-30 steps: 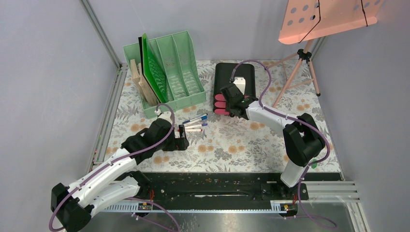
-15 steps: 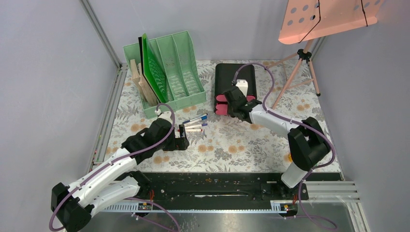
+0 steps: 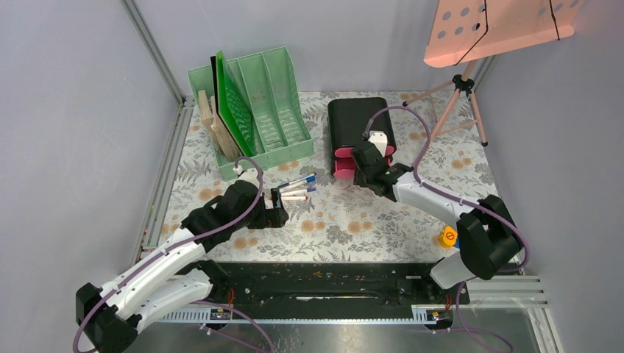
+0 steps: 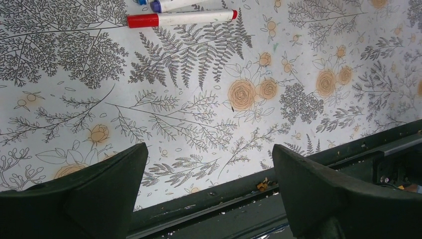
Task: Organize the desk
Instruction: Open the drawer in the storage box.
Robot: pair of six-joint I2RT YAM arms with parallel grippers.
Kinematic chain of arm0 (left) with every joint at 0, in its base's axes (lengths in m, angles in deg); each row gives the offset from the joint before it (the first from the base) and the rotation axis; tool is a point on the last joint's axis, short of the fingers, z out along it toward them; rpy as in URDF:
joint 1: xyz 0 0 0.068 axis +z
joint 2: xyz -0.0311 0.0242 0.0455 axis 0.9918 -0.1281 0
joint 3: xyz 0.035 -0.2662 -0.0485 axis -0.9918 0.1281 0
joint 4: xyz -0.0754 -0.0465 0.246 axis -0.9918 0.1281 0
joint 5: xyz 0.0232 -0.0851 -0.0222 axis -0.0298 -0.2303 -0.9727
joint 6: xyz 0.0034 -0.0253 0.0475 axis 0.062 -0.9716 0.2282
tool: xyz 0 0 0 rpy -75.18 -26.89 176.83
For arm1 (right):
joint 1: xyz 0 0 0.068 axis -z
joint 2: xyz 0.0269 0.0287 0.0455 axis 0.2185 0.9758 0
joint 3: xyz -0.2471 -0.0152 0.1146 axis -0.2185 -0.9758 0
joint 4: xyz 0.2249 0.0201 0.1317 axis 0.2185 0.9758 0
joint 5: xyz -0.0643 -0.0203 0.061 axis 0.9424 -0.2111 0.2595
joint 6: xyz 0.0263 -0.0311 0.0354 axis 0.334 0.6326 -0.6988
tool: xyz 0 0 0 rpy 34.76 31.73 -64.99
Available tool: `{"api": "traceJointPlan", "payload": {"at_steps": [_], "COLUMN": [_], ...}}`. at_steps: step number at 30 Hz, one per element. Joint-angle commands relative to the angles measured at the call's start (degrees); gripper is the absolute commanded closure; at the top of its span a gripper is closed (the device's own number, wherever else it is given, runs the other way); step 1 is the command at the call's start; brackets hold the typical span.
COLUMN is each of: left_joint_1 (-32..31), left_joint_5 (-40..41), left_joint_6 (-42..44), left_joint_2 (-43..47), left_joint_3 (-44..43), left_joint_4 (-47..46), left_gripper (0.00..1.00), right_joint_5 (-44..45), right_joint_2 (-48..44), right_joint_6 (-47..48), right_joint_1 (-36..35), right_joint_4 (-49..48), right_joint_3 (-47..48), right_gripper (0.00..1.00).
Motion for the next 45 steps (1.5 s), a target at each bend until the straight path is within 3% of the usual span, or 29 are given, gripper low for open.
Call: {"api": "traceJointPlan", "payload": {"at_steps": [1, 28, 38, 45], "left_joint_1": [0.1, 0.2, 0.1, 0.1], "left_joint_5": [-0.6, -1.0, -1.1, -1.3], "left_joint_6": [-0.6, -1.6, -1.8, -1.8], "left_joint_2": [1.6, 2.8, 3.1, 3.5], "left_joint_3": [0.1, 1.7, 1.9, 2.1], "left_joint_4": [-2.2, -3.2, -3.2, -3.2], "left_gripper": [0.01, 0.01, 0.01, 0.01], "right_joint_5": [1.4, 2.5, 6.7, 9.5], "right_joint_2": [-4.5, -17.2, -18.1, -17.5], "right_joint_6": [-2.4, -1.9, -3.0, -4.8], "right_joint_1": [-0.1, -0.1, -0.1, -0.1], "right_joint_4": [0.8, 6.5, 10.8, 13.4], "right_joint_3": [-2.9, -13.0, -13.1, -12.5], "right_gripper": [0.69, 0.66, 0.40, 0.33]}}
